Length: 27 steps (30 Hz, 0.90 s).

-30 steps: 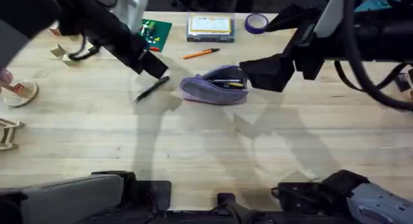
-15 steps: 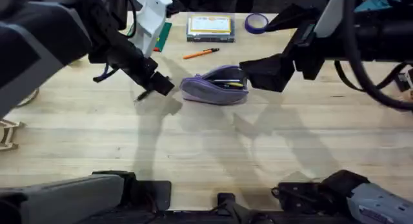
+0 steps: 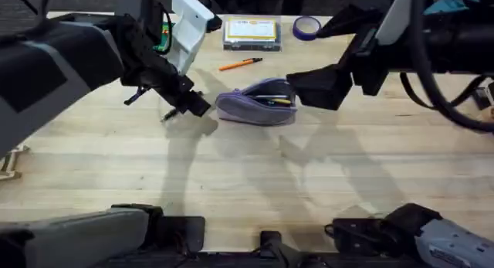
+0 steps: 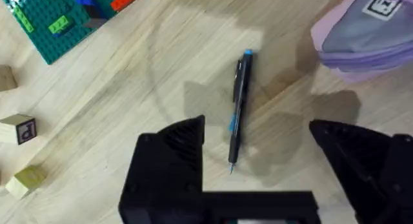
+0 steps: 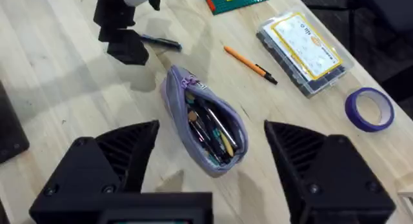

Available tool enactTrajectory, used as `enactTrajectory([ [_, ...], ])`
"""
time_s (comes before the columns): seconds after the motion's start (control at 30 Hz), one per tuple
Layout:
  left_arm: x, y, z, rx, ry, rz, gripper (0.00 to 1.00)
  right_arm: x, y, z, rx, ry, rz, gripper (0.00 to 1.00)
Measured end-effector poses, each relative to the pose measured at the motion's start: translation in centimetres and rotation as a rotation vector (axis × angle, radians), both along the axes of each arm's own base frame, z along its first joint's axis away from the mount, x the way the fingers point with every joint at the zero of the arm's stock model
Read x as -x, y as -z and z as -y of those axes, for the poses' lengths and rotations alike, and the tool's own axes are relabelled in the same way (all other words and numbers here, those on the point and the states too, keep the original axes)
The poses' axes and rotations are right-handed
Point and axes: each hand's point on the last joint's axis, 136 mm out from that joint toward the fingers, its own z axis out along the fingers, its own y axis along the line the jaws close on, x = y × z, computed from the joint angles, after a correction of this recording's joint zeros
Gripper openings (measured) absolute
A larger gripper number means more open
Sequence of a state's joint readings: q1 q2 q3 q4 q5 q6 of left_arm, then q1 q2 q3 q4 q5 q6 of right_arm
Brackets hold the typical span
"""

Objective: Unzip the bag, pick up the pens from the table one at a time and place them inside, then zip the bag closed.

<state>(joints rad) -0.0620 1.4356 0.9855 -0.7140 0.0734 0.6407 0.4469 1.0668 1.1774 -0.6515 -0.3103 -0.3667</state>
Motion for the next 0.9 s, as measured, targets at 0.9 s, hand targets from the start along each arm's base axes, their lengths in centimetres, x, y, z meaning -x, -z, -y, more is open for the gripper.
enactTrajectory([
  [0.9, 0.5, 6.1, 0.3, 0.019, 0.002, -0.200, 0.816, 0.0, 0.0, 0.0, 0.000, 0.000, 0.000, 0.998],
])
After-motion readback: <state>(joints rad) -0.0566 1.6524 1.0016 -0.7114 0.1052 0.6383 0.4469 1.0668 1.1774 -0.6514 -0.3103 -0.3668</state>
